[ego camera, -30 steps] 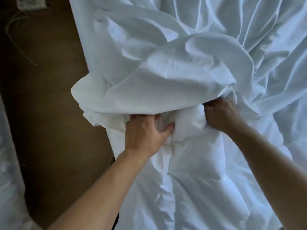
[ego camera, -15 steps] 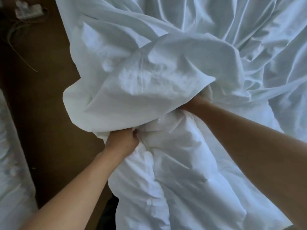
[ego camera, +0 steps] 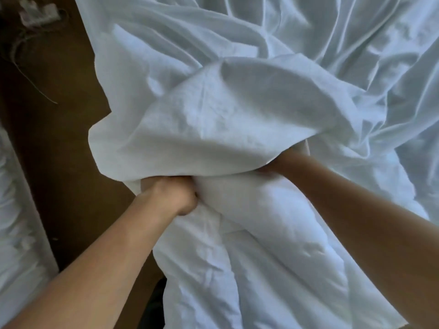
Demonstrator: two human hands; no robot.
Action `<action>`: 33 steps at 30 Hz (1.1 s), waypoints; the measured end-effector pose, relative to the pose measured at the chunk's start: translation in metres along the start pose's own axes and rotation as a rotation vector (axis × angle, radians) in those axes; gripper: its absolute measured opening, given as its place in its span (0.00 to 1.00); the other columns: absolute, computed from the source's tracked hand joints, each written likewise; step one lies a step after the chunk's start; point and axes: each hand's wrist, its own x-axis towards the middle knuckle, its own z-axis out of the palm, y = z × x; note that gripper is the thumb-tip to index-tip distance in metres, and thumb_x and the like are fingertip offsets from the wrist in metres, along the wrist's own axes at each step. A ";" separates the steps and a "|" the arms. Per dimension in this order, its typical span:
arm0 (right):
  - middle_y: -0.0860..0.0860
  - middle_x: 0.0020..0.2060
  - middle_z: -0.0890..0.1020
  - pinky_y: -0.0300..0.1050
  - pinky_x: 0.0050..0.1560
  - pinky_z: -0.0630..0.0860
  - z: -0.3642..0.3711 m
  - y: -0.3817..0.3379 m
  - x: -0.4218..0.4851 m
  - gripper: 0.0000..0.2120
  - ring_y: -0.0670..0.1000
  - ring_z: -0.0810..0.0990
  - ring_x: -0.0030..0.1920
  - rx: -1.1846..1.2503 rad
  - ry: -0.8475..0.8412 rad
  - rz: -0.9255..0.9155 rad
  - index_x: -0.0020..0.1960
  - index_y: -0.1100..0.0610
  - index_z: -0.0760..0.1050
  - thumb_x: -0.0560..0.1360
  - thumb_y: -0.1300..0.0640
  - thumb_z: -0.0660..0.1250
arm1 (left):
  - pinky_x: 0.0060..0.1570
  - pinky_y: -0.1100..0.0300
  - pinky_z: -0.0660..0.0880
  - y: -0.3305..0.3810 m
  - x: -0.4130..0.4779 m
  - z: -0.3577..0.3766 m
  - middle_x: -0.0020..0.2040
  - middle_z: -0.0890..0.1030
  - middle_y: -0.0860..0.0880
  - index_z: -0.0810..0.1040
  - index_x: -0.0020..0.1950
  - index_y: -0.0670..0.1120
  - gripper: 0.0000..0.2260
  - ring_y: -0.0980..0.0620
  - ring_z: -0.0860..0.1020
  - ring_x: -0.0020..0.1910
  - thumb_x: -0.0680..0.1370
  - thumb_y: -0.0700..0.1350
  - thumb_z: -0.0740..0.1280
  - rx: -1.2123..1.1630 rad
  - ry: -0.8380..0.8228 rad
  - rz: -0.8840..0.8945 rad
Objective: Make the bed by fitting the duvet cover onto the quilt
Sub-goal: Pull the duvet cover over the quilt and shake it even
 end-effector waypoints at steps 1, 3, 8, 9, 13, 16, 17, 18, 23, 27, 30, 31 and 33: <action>0.56 0.77 0.63 0.43 0.72 0.56 0.000 0.006 -0.001 0.25 0.57 0.59 0.77 -0.063 0.074 0.060 0.79 0.56 0.59 0.84 0.50 0.58 | 0.64 0.52 0.72 0.007 -0.004 -0.005 0.64 0.79 0.50 0.78 0.64 0.53 0.19 0.46 0.74 0.65 0.80 0.61 0.59 0.067 -0.038 0.087; 0.56 0.76 0.63 0.56 0.73 0.64 0.002 0.028 0.002 0.28 0.59 0.62 0.76 -0.114 0.248 0.336 0.79 0.52 0.57 0.82 0.43 0.56 | 0.59 0.53 0.71 0.024 -0.016 -0.021 0.64 0.79 0.51 0.78 0.65 0.52 0.25 0.47 0.76 0.62 0.79 0.67 0.59 0.055 -0.033 0.172; 0.54 0.71 0.70 0.60 0.62 0.73 0.010 0.080 0.011 0.29 0.61 0.69 0.70 0.049 0.171 0.650 0.72 0.48 0.66 0.75 0.40 0.67 | 0.47 0.53 0.73 0.105 -0.008 -0.039 0.54 0.78 0.50 0.75 0.53 0.54 0.21 0.46 0.77 0.55 0.73 0.70 0.66 -0.371 0.274 0.425; 0.54 0.71 0.69 0.56 0.63 0.71 0.014 0.085 0.014 0.28 0.59 0.68 0.71 0.097 0.195 0.595 0.73 0.49 0.66 0.77 0.39 0.64 | 0.55 0.47 0.74 0.119 0.000 -0.036 0.63 0.75 0.48 0.72 0.63 0.56 0.27 0.43 0.73 0.64 0.71 0.70 0.68 -0.323 0.281 0.414; 0.57 0.77 0.61 0.53 0.76 0.53 -0.006 0.104 0.017 0.26 0.58 0.58 0.77 0.184 0.361 0.260 0.78 0.56 0.60 0.84 0.45 0.55 | 0.59 0.40 0.75 0.124 0.042 -0.010 0.67 0.73 0.45 0.72 0.68 0.51 0.16 0.39 0.71 0.68 0.80 0.47 0.65 -0.032 0.350 0.144; 0.53 0.78 0.60 0.47 0.74 0.54 -0.012 0.096 -0.001 0.30 0.54 0.58 0.77 0.115 0.347 0.047 0.80 0.51 0.56 0.82 0.41 0.57 | 0.52 0.45 0.79 0.106 0.044 0.000 0.60 0.76 0.46 0.75 0.63 0.49 0.12 0.40 0.76 0.61 0.80 0.42 0.61 0.088 0.347 0.046; 0.53 0.80 0.57 0.48 0.76 0.52 0.000 0.089 -0.015 0.32 0.54 0.56 0.78 0.034 0.226 -0.064 0.81 0.51 0.54 0.82 0.40 0.57 | 0.53 0.46 0.79 0.108 0.039 -0.001 0.60 0.76 0.46 0.75 0.65 0.49 0.14 0.40 0.76 0.61 0.80 0.43 0.62 0.118 0.282 0.017; 0.52 0.80 0.58 0.48 0.76 0.52 0.013 0.088 -0.031 0.34 0.54 0.56 0.78 -0.033 0.128 -0.176 0.81 0.51 0.55 0.80 0.38 0.59 | 0.55 0.47 0.79 0.116 0.029 -0.005 0.62 0.76 0.46 0.74 0.67 0.48 0.15 0.41 0.76 0.62 0.79 0.43 0.63 0.149 0.166 -0.010; 0.48 0.38 0.85 0.38 0.41 0.76 -0.003 0.187 -0.082 0.05 0.54 0.85 0.45 0.521 0.085 -0.108 0.41 0.53 0.79 0.75 0.55 0.66 | 0.39 0.57 0.69 0.239 -0.018 -0.062 0.48 0.81 0.47 0.75 0.42 0.51 0.03 0.44 0.81 0.48 0.75 0.47 0.64 -0.183 0.433 0.407; 0.55 0.35 0.86 0.46 0.37 0.83 -0.060 0.299 -0.076 0.12 0.53 0.86 0.35 0.753 0.063 0.084 0.48 0.64 0.81 0.77 0.57 0.64 | 0.57 0.48 0.70 0.350 0.032 -0.117 0.61 0.74 0.45 0.70 0.68 0.50 0.25 0.43 0.73 0.59 0.70 0.51 0.66 -0.237 0.823 0.469; 0.56 0.38 0.84 0.55 0.47 0.84 -0.096 0.396 -0.055 0.22 0.56 0.85 0.39 0.699 0.700 0.397 0.51 0.60 0.76 0.72 0.41 0.73 | 0.64 0.47 0.73 0.382 0.078 -0.108 0.67 0.74 0.43 0.68 0.71 0.47 0.24 0.39 0.75 0.66 0.77 0.47 0.69 -0.230 0.245 0.222; 0.55 0.46 0.82 0.56 0.52 0.81 -0.101 0.422 -0.048 0.29 0.57 0.83 0.45 0.722 0.734 0.439 0.56 0.56 0.73 0.67 0.36 0.76 | 0.62 0.48 0.75 0.391 0.086 -0.098 0.66 0.76 0.43 0.71 0.69 0.47 0.19 0.39 0.77 0.64 0.78 0.46 0.68 -0.233 0.212 0.212; 0.54 0.54 0.78 0.53 0.52 0.79 -0.090 0.456 -0.029 0.38 0.56 0.80 0.49 0.867 0.582 0.449 0.61 0.51 0.68 0.61 0.33 0.78 | 0.60 0.49 0.75 0.405 0.085 -0.077 0.64 0.78 0.44 0.75 0.65 0.46 0.14 0.40 0.78 0.62 0.80 0.43 0.64 -0.083 0.240 0.277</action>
